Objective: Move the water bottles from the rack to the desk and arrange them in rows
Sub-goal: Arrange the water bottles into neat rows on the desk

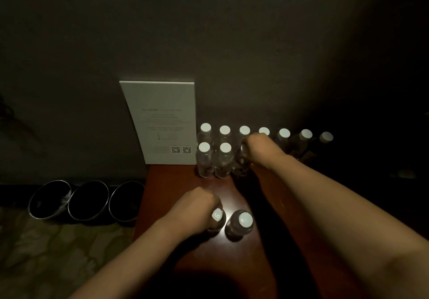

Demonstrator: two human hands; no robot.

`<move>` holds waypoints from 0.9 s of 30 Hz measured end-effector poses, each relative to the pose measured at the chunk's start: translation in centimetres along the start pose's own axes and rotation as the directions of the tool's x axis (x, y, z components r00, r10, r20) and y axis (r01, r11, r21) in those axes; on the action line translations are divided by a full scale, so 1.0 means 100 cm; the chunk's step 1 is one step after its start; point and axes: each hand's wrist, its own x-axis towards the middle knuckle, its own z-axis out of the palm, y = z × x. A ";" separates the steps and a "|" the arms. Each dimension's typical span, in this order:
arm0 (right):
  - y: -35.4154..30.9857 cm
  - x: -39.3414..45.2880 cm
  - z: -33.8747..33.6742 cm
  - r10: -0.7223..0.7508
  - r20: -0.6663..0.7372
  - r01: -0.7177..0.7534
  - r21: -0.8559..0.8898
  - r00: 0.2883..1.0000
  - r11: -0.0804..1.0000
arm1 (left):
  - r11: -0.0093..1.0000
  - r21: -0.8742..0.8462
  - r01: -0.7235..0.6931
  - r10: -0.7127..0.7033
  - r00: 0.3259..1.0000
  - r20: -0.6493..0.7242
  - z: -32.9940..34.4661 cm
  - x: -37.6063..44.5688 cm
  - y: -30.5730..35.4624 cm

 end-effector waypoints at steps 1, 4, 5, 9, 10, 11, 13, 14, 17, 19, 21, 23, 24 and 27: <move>0.000 0.000 0.000 -0.004 -0.009 0.004 -0.004 1.000 1.000 | 1.000 0.000 -0.003 0.003 1.000 -0.006 0.000 0.000 0.000; 0.001 -0.001 0.003 -0.017 -0.031 0.017 0.016 0.999 1.000 | 1.000 -0.018 -0.008 0.008 1.000 -0.018 0.001 -0.003 -0.002; 0.001 -0.002 0.003 -0.024 -0.038 0.025 0.019 0.999 1.000 | 1.000 -0.025 -0.011 0.010 1.000 -0.021 0.002 -0.004 -0.002; 0.000 -0.003 0.005 -0.053 -0.043 0.054 0.025 0.998 0.998 | 0.998 -0.062 -0.009 0.006 0.999 -0.050 0.004 -0.008 -0.002; 0.000 -0.003 0.005 -0.055 -0.038 0.057 0.029 0.998 0.998 | 0.998 -0.067 -0.009 0.005 0.998 -0.059 0.005 -0.009 -0.002; 0.001 -0.003 0.005 -0.059 -0.032 0.060 0.031 0.998 0.998 | 0.998 -0.069 -0.011 0.007 0.998 -0.069 0.005 -0.010 -0.002; 0.001 -0.004 0.004 -0.071 -0.020 0.072 0.026 0.997 0.997 | 0.997 -0.073 -0.017 0.010 0.996 -0.089 0.007 -0.011 -0.002; 0.001 -0.004 0.004 -0.076 -0.019 0.077 0.021 0.997 0.997 | 0.997 -0.080 -0.015 0.007 0.995 -0.097 0.008 -0.012 -0.003; 0.001 -0.004 0.006 -0.082 -0.015 0.082 0.016 0.997 0.996 | 0.995 -0.103 -0.007 -0.005 0.993 -0.116 0.012 -0.012 -0.004; 0.001 -0.005 0.008 -0.082 -0.016 0.082 0.014 0.996 0.997 | 0.994 -0.109 -0.004 -0.010 0.992 -0.126 0.013 -0.013 -0.004; 0.001 -0.006 0.010 -0.077 -0.026 0.078 0.026 0.997 0.997 | 0.993 -0.118 0.003 -0.019 0.991 -0.134 0.015 -0.013 -0.005; 0.001 -0.008 0.011 -0.070 -0.026 0.071 0.021 0.997 0.997 | 0.992 -0.129 0.003 -0.022 0.989 -0.147 0.017 -0.013 -0.005; 0.001 -0.008 0.011 -0.069 -0.026 0.069 0.015 0.997 0.997 | 0.992 -0.127 0.002 -0.022 0.988 -0.151 0.018 -0.013 -0.006; 0.000 -0.009 0.013 -0.053 -0.031 0.054 0.030 0.998 0.998 | 0.991 -0.136 0.003 -0.024 0.988 -0.152 0.021 -0.013 -0.008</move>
